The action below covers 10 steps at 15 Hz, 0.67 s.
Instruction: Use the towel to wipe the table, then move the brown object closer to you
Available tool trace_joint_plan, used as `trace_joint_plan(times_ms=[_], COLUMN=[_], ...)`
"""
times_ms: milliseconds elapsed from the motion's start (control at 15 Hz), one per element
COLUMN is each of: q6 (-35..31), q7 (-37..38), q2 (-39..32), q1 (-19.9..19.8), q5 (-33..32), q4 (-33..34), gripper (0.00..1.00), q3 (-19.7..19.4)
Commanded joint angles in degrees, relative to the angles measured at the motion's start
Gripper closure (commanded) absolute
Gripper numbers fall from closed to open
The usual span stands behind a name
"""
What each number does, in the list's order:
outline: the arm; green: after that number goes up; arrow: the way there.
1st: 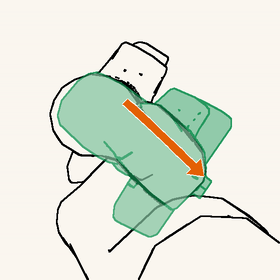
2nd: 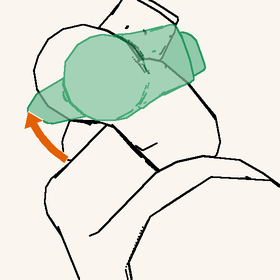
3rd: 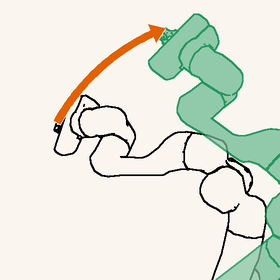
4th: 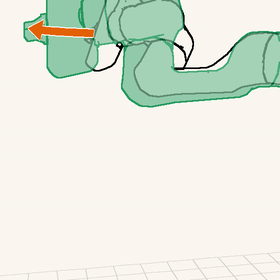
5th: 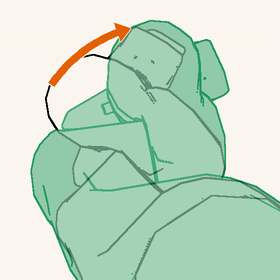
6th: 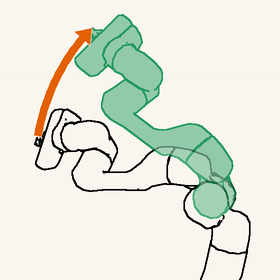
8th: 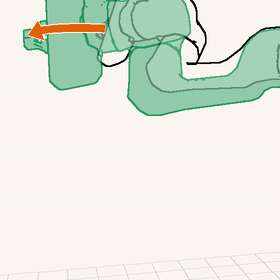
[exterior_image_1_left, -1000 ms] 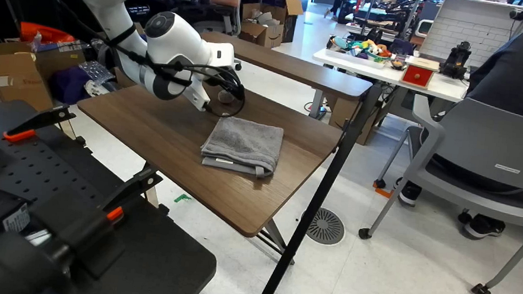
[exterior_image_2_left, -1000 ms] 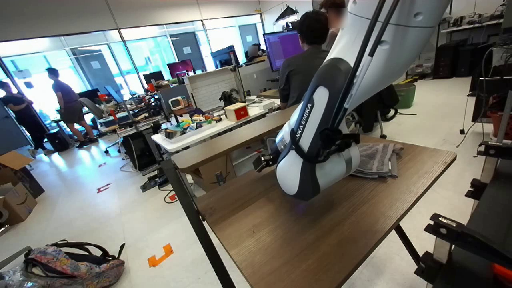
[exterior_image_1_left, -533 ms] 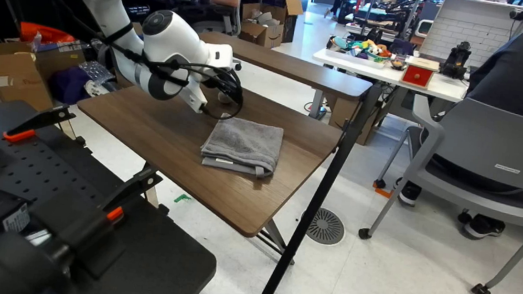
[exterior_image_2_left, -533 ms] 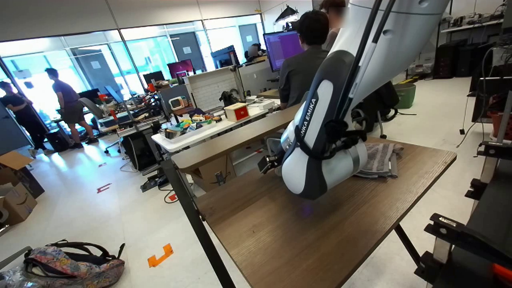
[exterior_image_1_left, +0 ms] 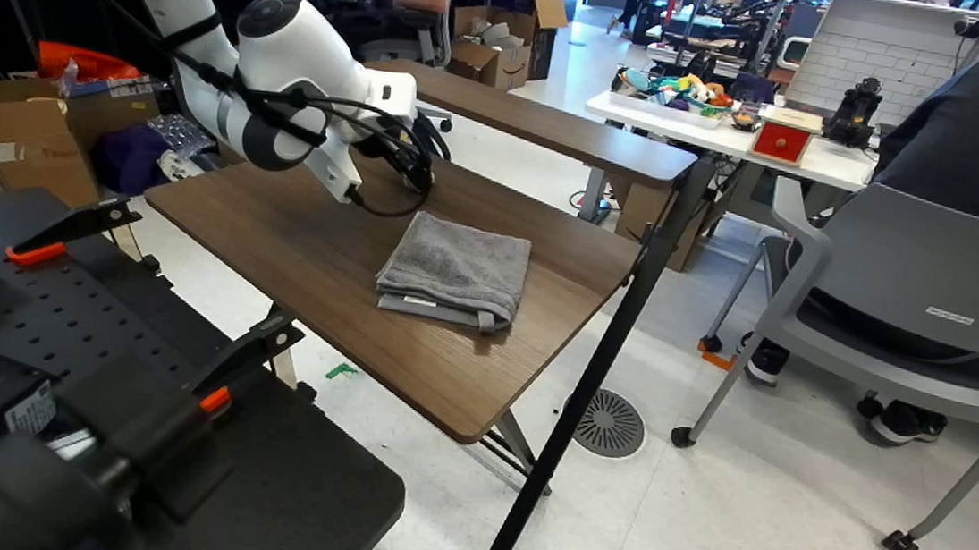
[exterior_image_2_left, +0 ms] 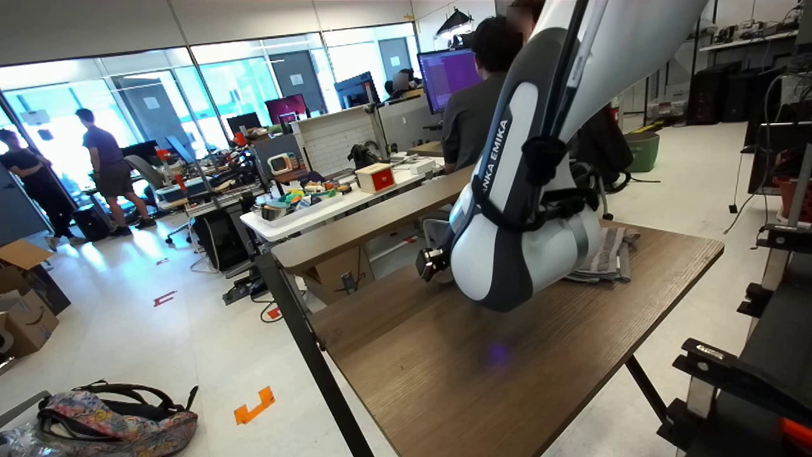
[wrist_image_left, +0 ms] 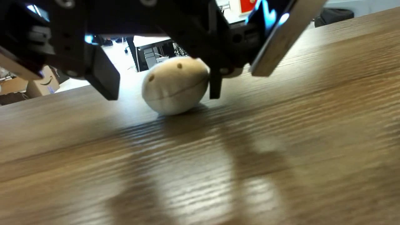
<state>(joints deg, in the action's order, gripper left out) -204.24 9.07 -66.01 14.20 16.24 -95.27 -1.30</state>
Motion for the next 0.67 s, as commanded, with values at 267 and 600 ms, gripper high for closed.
trace_joint_plan(times_ms=[267,600], q6=[-10.36,-9.20], q7=[0.12,0.38], q2=[3.86,12.22], q1=[-2.52,-7.04], q5=[-1.17,-5.59], q4=[-7.60,-19.12], gripper=[0.87,0.98], q3=[3.40,9.37])
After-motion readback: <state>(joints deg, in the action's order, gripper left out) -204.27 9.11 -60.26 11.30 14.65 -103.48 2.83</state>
